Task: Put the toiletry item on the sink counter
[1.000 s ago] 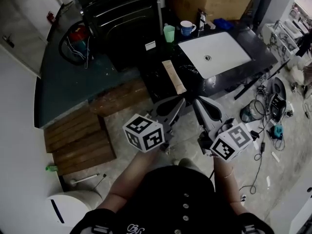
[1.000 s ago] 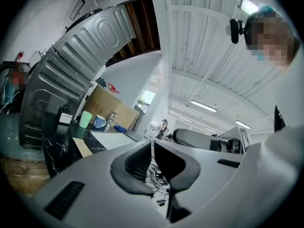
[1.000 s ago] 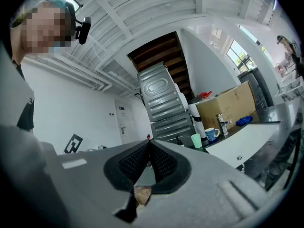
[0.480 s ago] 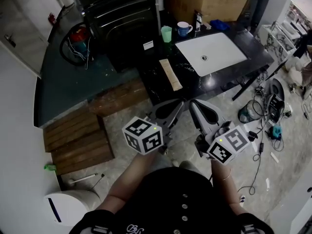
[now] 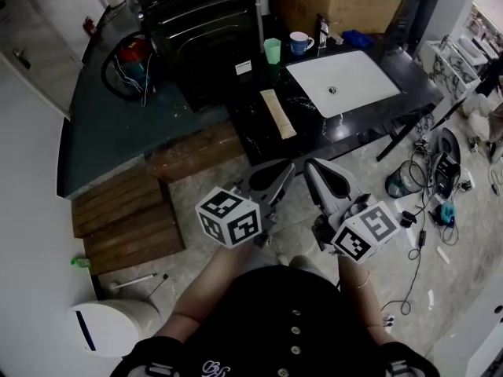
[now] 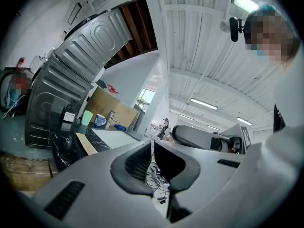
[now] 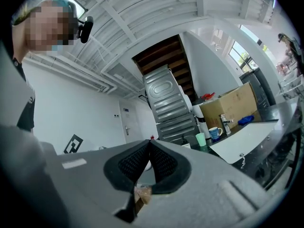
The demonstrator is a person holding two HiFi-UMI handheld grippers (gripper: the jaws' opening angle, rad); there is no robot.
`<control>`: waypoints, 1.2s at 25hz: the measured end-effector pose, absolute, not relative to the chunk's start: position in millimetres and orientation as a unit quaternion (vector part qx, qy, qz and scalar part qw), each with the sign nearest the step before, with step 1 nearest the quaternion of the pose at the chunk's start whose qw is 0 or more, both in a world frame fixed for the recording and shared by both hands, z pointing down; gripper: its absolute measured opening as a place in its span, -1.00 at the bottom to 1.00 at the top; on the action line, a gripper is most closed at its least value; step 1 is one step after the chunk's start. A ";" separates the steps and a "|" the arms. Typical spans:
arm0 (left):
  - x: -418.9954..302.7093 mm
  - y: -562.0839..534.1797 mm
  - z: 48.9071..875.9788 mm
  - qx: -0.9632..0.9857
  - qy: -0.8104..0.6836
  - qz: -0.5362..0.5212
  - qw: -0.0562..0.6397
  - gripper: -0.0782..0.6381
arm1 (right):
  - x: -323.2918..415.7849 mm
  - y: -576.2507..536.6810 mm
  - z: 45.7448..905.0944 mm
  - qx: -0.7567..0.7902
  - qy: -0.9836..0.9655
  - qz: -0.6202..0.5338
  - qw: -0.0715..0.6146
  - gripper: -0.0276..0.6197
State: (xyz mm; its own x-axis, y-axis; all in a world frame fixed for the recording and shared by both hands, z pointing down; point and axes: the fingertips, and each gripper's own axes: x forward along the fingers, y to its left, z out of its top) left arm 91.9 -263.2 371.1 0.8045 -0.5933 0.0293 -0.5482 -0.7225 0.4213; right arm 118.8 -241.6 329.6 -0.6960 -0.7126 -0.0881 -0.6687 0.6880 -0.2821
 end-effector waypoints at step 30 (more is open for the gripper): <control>86.7 -247.8 372.1 0.921 -0.318 -0.063 0.214 -0.71 | 108.7 -227.3 337.1 -0.377 0.918 -0.109 0.064 -0.91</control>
